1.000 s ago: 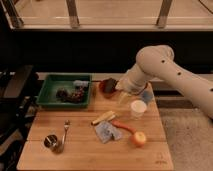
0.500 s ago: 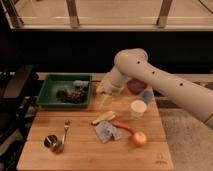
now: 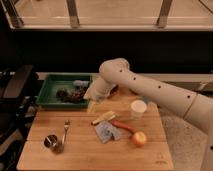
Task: Place fork in metal cup
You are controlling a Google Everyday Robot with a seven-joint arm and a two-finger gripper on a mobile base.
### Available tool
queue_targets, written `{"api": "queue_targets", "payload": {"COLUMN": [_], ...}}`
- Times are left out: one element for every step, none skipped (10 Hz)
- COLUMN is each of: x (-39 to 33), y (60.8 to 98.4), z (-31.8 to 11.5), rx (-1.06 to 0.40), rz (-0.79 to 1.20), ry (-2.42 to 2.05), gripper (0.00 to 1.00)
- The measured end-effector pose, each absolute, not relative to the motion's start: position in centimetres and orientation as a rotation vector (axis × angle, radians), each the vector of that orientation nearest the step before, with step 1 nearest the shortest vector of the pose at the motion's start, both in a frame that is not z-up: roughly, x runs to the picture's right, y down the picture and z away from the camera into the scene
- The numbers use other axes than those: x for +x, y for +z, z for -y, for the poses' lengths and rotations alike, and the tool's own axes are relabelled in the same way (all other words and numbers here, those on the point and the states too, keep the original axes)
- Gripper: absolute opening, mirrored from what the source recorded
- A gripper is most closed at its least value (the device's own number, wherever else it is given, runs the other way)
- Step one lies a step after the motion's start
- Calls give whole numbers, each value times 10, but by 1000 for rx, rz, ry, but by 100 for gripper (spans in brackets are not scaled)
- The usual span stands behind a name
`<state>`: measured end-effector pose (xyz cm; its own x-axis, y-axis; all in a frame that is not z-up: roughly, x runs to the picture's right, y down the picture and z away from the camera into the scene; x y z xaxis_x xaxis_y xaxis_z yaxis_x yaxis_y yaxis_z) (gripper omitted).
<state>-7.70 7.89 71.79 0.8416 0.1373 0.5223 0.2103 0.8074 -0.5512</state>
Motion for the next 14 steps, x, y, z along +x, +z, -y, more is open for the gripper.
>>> {"api": "queue_targets", "payload": {"x": [-82, -88, -95, -101, -108, -118, -127, -136, -138, -137, -137, -138, -137, -137], "y": [722, 725, 729, 733, 736, 738, 740, 741, 740, 741, 741, 740, 741, 741], "z": [-86, -92, -99, -107, -112, -117, -122, -128, -128, -128, -129, -129, -129, -128], "rx": [-645, -653, -665, -679, -690, -700, -708, -718, -717, -717, -718, -718, -718, -717], "rz": [595, 607, 620, 631, 641, 656, 674, 691, 694, 693, 693, 694, 693, 693], "ry": [-53, -58, -61, -62, -63, -65, -69, -83, -87, -85, -86, -88, -87, -85], "gripper": [65, 65, 65, 65, 65, 65, 65, 65, 65, 65, 65, 65, 65, 65]}}
